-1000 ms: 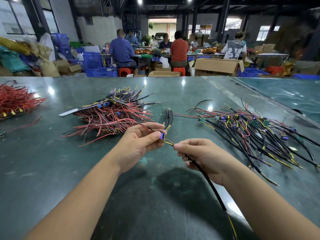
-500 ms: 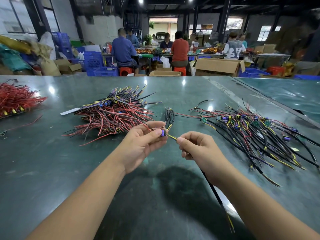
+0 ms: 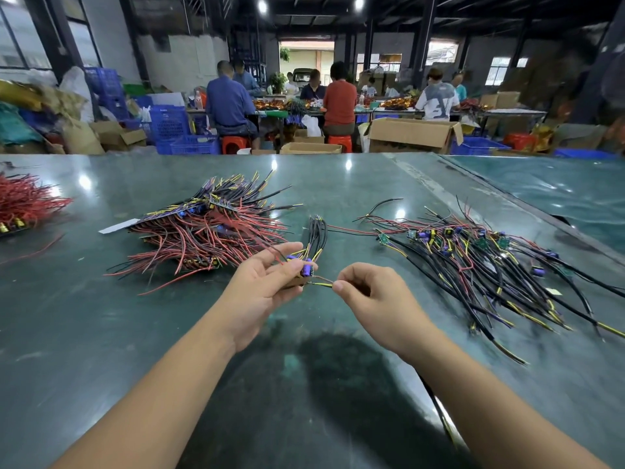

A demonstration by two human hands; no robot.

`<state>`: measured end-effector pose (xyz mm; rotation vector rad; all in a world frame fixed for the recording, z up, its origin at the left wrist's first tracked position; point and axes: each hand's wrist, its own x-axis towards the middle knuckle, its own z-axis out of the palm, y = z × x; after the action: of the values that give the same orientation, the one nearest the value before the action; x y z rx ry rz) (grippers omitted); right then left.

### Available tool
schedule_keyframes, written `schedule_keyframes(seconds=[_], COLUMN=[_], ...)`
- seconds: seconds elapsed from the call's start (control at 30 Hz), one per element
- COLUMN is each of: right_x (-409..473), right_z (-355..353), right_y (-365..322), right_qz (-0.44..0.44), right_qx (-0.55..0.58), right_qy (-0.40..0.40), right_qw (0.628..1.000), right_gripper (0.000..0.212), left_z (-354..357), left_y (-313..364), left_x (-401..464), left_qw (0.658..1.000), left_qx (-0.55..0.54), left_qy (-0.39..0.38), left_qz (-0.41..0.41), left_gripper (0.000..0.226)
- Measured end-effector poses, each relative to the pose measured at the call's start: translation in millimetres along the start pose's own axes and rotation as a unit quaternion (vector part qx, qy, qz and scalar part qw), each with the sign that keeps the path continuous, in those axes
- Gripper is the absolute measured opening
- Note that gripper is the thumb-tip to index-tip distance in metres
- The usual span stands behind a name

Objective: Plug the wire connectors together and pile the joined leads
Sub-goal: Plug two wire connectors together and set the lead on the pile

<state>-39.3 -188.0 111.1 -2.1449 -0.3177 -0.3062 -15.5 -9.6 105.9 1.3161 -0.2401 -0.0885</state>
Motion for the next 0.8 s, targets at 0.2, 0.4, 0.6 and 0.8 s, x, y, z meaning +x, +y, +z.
schedule_keyframes(seconds=[0.2,0.4,0.6,0.8], right_x=[17.2,77.9,97.3,84.7], right_z=[-39.6,-124.3,-165.5,-91.0], right_y=[-10.6,13.6,83.3,36.4], right_qz=[0.005,0.107,0.312,0.136], right_qx=[0.049,0.071,-0.237,-0.229], right_qy=[0.135,0.268,0.152,0.099], right_qw=[0.99,0.955,0.907,0.959], right_gripper=[0.019,0.017,0.032,0.024], left_z=[-6.2,-7.9,-10.1,-18.4], left_y=[-1.4,-0.6,-0.5,-8.6], left_x=[1.0,0.7,3.8,15.4], left_qw=[1.0,1.0,0.998,0.964], left_qx=[-0.015,-0.013,-0.005,0.083], left_qy=[-0.016,0.002,0.061,0.233], left_qz=[0.0,-0.009,0.003,0.097], left_gripper=[0.047,0.05,0.02,0.028])
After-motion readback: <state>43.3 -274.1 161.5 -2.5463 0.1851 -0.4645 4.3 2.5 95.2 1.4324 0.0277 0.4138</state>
